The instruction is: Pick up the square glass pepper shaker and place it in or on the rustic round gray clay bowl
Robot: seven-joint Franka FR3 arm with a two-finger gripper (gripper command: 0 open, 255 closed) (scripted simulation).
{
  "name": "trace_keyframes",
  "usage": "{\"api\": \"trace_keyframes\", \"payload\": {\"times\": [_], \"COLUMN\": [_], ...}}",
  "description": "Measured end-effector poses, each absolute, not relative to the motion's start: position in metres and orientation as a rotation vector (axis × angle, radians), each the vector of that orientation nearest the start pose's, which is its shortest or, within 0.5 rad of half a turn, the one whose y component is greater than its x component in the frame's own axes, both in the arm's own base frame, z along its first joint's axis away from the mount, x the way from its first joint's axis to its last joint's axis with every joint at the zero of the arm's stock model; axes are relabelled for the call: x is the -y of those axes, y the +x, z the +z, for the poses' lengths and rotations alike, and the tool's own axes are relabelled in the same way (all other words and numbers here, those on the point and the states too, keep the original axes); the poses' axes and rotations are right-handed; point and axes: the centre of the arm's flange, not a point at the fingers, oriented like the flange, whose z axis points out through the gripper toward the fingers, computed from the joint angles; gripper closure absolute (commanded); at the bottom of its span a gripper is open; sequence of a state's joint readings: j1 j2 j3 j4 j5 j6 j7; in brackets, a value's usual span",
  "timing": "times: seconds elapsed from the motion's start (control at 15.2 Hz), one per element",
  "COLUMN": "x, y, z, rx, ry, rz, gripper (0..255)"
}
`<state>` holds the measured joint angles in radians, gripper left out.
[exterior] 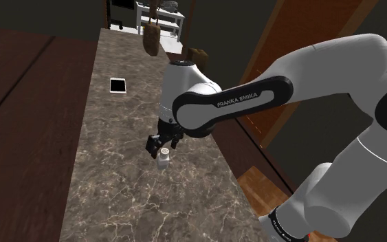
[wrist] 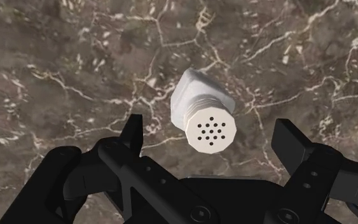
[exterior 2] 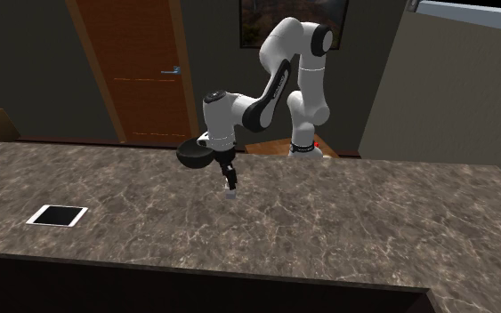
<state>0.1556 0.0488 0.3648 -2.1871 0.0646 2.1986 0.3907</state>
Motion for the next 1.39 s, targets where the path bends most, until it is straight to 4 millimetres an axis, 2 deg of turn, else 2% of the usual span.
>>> {"api": "trace_keyframes", "payload": {"times": [0.4,0.46,1.12,1.39], "x": [-0.268,-0.268,-0.268,-0.267], "y": [0.463,0.463,0.463,0.463], "z": [0.362,0.362,0.362,0.378], "rx": [0.140,0.140,0.140,0.140], "ry": [-3.090,-3.090,-3.090,-3.090], "rz": [0.094,0.094,0.094,0.094], "gripper": [0,255,255,255]}}
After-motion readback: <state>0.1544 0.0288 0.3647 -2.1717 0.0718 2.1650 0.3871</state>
